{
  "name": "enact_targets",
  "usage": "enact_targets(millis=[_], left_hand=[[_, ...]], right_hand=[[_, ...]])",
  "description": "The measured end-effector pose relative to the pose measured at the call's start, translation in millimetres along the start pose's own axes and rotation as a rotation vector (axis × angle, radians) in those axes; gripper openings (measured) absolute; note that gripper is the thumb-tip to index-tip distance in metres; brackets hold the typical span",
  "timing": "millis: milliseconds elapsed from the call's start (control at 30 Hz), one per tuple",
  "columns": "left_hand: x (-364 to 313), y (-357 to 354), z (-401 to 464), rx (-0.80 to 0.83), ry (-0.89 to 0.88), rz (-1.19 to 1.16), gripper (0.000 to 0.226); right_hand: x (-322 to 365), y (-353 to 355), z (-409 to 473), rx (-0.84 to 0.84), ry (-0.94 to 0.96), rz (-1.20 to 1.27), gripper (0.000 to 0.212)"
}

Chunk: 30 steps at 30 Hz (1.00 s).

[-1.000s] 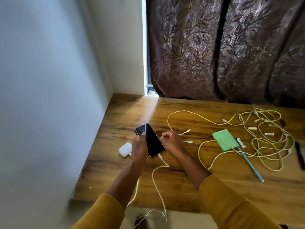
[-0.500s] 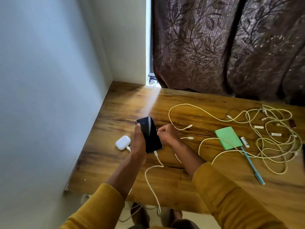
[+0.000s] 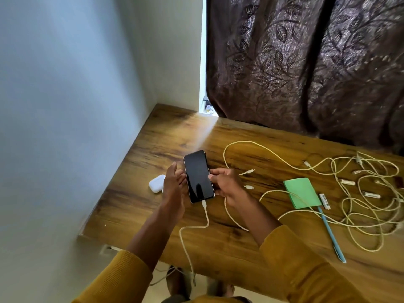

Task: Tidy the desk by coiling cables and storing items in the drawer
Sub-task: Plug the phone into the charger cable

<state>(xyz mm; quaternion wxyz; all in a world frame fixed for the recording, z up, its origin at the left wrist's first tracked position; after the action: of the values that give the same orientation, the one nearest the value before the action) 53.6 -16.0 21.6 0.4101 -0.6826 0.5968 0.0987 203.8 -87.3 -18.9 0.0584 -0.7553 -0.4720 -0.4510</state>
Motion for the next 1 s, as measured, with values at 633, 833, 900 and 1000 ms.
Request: enact_targets(millis=[633, 833, 900, 1000], left_hand=[[-25.0, -2.3, -26.4, 0.257, -0.345, 0.221, 0.026], [-29.1, -2.9, -25.0, 0.266, -0.381, 0.238, 0.028], [-30.3, -4.3, -27.3, 0.276, -0.392, 0.246, 0.028], [-30.5, -5.0, -29.2, 0.289, -0.407, 0.253, 0.029]], right_hand=[[26.7, 28.7, -51.6, 0.176, 0.270, 0.362, 0.033], [38.5, 38.0, -68.2, 0.102, 0.400, 0.353, 0.040], [40.1, 39.6, -71.2, 0.077, 0.434, 0.326, 0.040], [41.0, 41.0, -74.8, 0.061, 0.456, 0.308, 0.039]])
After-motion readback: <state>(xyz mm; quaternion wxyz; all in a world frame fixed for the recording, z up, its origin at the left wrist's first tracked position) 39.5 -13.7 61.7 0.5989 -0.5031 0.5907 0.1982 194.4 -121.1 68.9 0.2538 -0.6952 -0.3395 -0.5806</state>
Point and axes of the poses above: each hand's wrist, its own z-axis towards the middle knuckle, its own y-axis out of the back of the hand, x = y × z, the point moved 6 cm from there along z, towards the middle knuckle, and after that the axes turned 13 degrees about -z, right-handed, at the moved point
